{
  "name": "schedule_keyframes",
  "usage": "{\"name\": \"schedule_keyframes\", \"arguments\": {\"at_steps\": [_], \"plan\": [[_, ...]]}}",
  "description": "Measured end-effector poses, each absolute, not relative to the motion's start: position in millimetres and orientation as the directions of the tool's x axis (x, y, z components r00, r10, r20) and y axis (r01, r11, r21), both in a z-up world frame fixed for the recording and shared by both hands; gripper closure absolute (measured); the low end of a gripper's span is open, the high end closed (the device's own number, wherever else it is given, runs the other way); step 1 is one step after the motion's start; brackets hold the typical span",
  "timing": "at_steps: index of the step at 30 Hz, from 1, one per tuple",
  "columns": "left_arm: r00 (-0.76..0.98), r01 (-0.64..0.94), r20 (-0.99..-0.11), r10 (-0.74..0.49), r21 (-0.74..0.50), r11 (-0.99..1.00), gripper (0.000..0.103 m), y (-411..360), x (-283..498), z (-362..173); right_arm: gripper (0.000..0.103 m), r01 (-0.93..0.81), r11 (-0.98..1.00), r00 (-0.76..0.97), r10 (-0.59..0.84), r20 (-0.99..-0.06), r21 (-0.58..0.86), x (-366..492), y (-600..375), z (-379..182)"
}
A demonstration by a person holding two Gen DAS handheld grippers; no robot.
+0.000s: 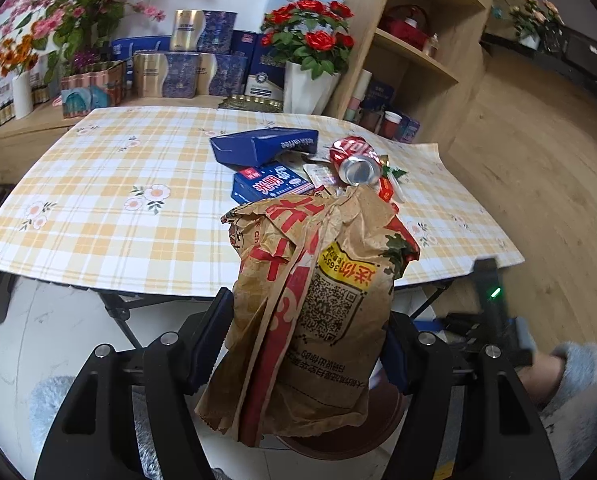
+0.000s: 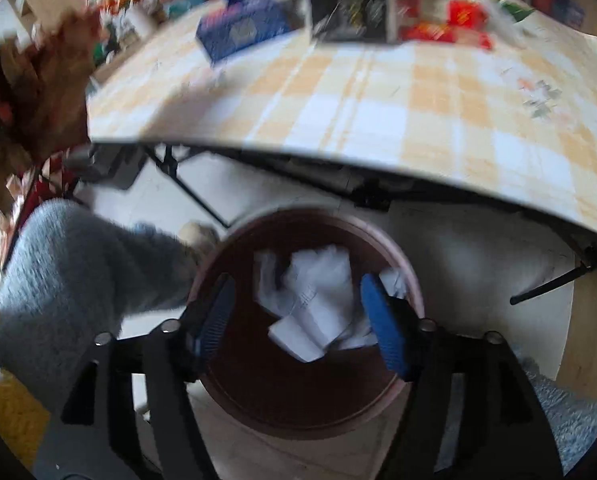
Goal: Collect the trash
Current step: 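Carry the white paper to the bin and open the right gripper, then lower the brown paper bag into the bin and open the left gripper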
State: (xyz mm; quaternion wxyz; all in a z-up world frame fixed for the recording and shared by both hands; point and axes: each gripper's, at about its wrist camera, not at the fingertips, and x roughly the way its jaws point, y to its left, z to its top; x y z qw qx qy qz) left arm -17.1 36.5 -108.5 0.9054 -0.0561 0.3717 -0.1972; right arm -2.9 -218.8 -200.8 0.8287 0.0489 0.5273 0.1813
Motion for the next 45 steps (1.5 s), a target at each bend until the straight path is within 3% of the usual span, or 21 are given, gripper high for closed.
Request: {"name": "schedule_keyframes", "arguments": {"at_steps": [5,8,14,26,36,40,41,45], "plan": [[0.649,0.429,-0.648,-0.400,-0.123,0.895,0.038,10,-20,-119,0.006,-0.133,0.968,0.646,0.247,-0.722,0.212,-21,-259,-159],[0.637,0.504,-0.651,-0.413,-0.054,0.862,0.037,-12,-23,-132,0.006,-0.017,0.979,0.763,0.143,-0.630,0.201,-34,-287,-144],[0.598,0.606,-0.685,-0.415,0.047,0.794,0.037,-55,-23,-164,0.006,0.176,0.962,0.782,-0.007,-0.624,0.210,-29,-327,-150],[0.415,0.774,-0.744,-0.524,-0.014,0.633,0.037,-89,-43,-199,0.006,0.119,0.974,0.769,0.032,-0.639,0.191,-21,-312,-165],[0.270,0.677,-0.837,-0.476,-0.186,0.712,0.036,-76,2,-239,0.006,0.143,0.962,0.760,0.043,-0.649,0.231,-21,-320,-168],[0.302,0.647,-0.834,-0.462,-0.177,0.742,0.024,-71,9,-239,0.006,0.139,0.962,0.755,0.050,-0.654,0.234,-20,-319,-170],[0.333,0.636,-0.825,-0.457,-0.161,0.755,0.014,-68,10,-235,0.006,0.141,0.963,0.753,0.046,-0.656,0.230,-20,-319,-170],[0.447,0.575,-0.790,-0.420,-0.106,0.811,0.006,-56,15,-225,0.006,0.145,0.962,0.750,0.046,-0.659,0.233,-19,-319,-172]]}}
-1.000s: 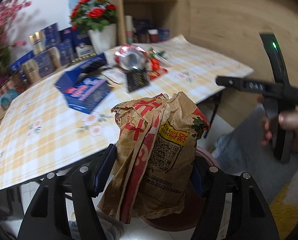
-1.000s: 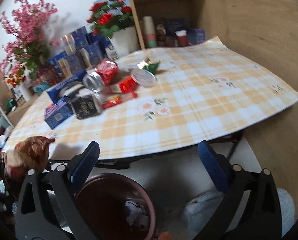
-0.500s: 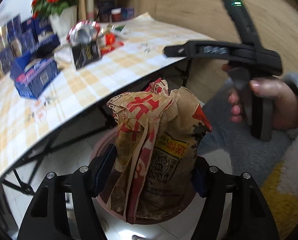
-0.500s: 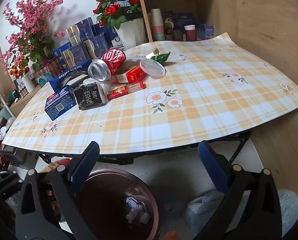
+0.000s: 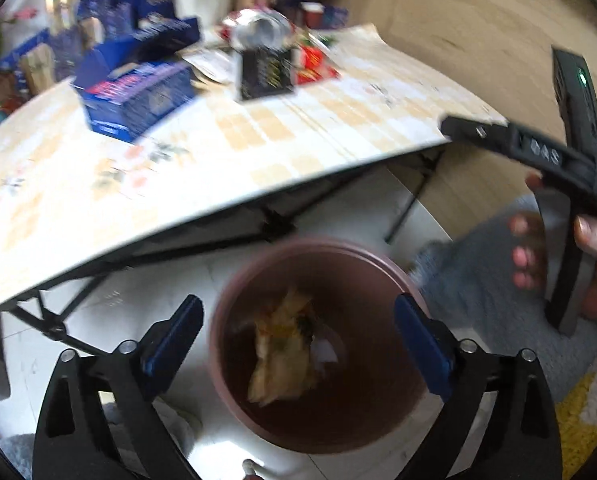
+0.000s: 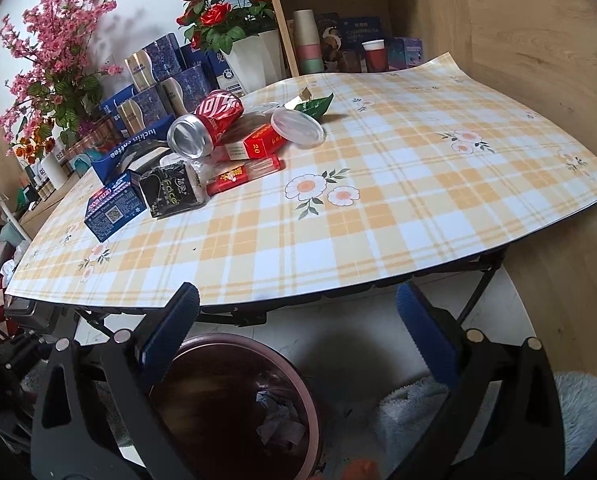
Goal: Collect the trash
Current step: 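Lower the brown paper bag into the bin and open the left gripper, then grasp the blue Luckin coffee box with the left gripper and lift it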
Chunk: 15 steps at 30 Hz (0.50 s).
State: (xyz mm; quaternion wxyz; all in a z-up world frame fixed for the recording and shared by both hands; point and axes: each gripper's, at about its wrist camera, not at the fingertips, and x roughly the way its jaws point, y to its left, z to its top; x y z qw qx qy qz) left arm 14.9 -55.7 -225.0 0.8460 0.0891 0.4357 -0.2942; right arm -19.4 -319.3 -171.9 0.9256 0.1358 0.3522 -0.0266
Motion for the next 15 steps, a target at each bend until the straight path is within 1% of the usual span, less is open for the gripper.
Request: {"name": "schedule_keyframes", "arguments": {"at_steps": [5,15], "plan": [[0.545,0.503,-0.739,-0.397,-0.091,0.859,0.006,-40,22,-216,0.006,0.140,0.961,0.750,0.053,-0.659,0.238,-19,-319,-172],[0.655,0.386,-0.662,-0.364,-0.121,0.914,0.006,-9,27,-203,0.006,0.125,0.966,0.748,0.060,-0.661,0.228,-17,-315,-173]]}}
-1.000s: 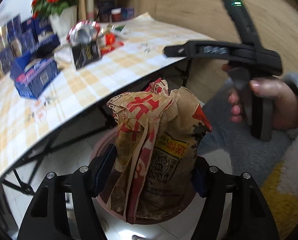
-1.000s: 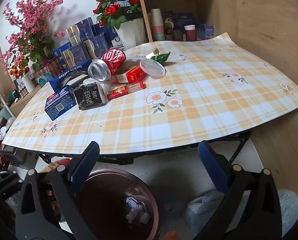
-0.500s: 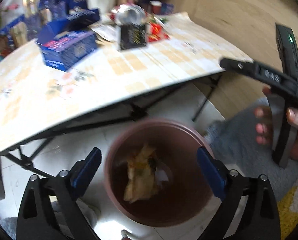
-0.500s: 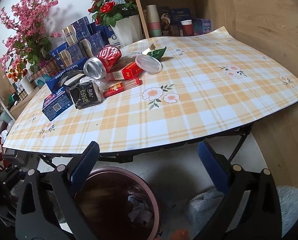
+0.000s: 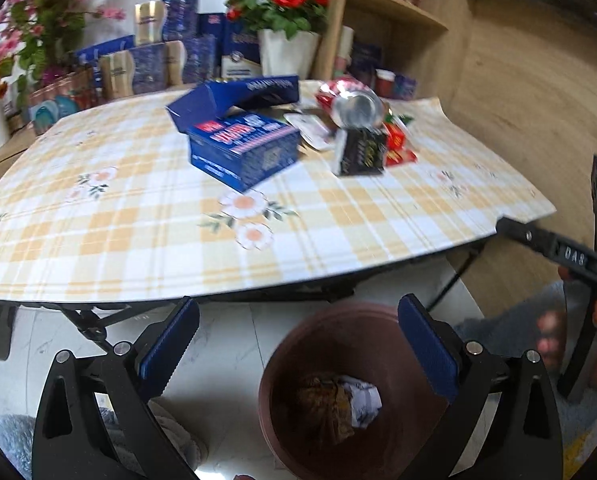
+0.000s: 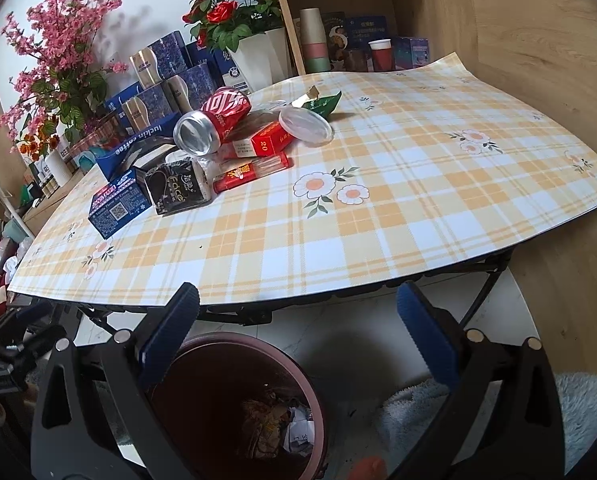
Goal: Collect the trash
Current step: 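Grasp the blue Luckin coffee box with the left gripper and lift it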
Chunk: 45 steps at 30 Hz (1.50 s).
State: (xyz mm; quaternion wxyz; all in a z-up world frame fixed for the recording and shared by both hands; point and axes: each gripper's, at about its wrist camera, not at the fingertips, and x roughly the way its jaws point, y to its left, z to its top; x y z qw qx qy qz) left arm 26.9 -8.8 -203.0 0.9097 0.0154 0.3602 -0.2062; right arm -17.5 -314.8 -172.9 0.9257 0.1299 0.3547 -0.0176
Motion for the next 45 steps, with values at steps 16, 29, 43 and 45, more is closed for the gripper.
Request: {"name": "schedule_keyframes", "arguments": {"at_steps": [16,29,43,45], "plan": [[0.752,0.309,-0.611,-0.250,-0.009,0.951,0.006,9,30,-182,0.006,0.149,0.972,0.743,0.011,-0.669,0.182,-17,-312,-170],[0.701,0.419,-0.669,-0.249,0.103,0.902,0.027,-14,159,-123,0.006,0.168,0.964,0.709,0.029,-0.705,0.208,0,-313,-180],[0.602,0.470,-0.797,-0.041,0.313,0.825,0.027,-86,286,-158,0.006,0.180,0.950,0.713,0.052,-0.700,0.254,6,-323,-179],[0.575,0.463,-0.817,-0.042,0.282,0.841,0.035,-83,297,-160,0.006,0.189,0.947,0.707,0.051,-0.706,0.258,7,-325,-180]]}}
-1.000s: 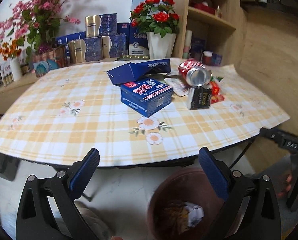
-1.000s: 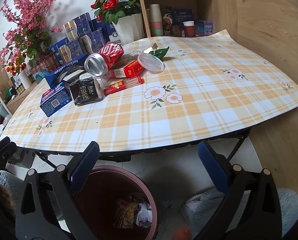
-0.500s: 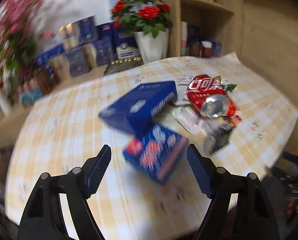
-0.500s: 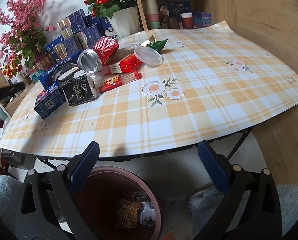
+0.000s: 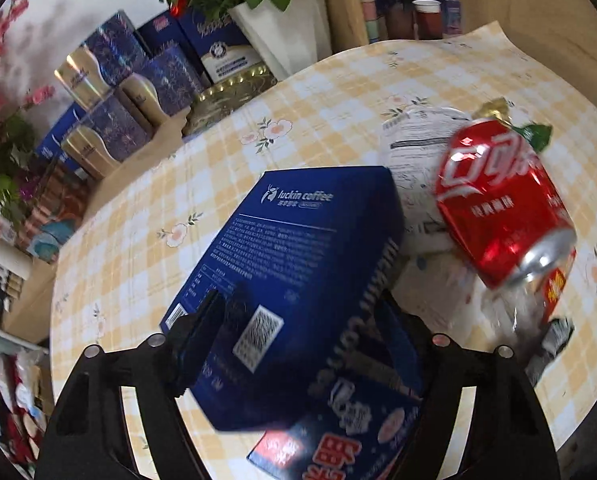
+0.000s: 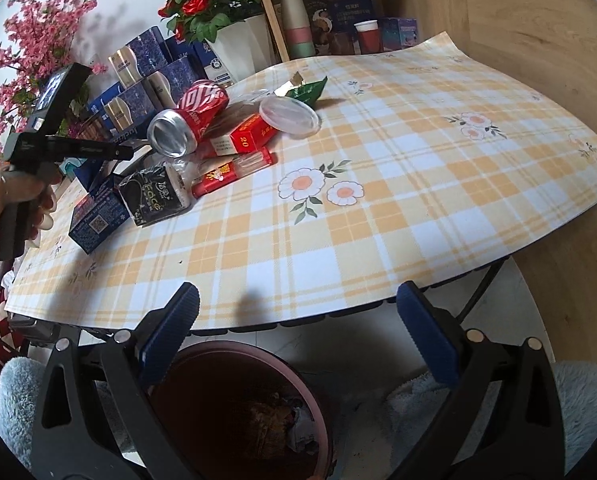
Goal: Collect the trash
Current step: 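Grasp the blue Luckin coffee box with the left gripper and lift it, then grasp the red Coca-Cola can with the right gripper while the left holds the coffee box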
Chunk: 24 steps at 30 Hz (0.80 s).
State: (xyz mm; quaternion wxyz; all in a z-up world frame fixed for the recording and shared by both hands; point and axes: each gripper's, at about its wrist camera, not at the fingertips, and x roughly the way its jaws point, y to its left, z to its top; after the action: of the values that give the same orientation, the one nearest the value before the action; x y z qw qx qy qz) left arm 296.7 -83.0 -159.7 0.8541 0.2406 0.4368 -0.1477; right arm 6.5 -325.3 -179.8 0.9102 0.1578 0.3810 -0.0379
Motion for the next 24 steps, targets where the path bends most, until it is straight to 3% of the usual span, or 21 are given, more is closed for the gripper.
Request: {"name": "schedule_keyframes", "arguments": {"at_steps": [4,8,11,17,21,24], "plan": [[0.575,0.462,-0.816,-0.059,0.264,0.846,0.043,-79,301,-154,0.006,0.184,0.950,0.718,0.045,-0.695,0.251,6,-324,-170],[0.625,0.459,-0.774,-0.100,0.261,0.849,0.068,-62,291,-134,0.006,0.100,0.978,0.732,0.052,-0.679,0.183,20,-320,-150],[0.629,0.430,-0.760,-0.164,0.164,0.888,0.073,-31,289,-117,0.006,0.004,0.991,0.758,0.086,-0.646,0.137,41,-319,-126],[0.631,0.333,-0.741,-0.230,-0.010,0.943,0.080,29,289,-100,0.031,-0.272,0.960,0.759,0.169,-0.629,-0.070,114,-288,-85],[0.627,0.266,-0.738,-0.251,-0.101,0.959,0.083,62,291,-100,0.051,-0.437,0.878,0.688,0.187,-0.701,-0.195,159,-252,-90],[0.623,0.270,-0.729,-0.284,-0.141,0.953,0.083,76,293,-101,0.055,-0.510,0.820,0.648,0.167,-0.743,-0.261,184,-229,-102]]}}
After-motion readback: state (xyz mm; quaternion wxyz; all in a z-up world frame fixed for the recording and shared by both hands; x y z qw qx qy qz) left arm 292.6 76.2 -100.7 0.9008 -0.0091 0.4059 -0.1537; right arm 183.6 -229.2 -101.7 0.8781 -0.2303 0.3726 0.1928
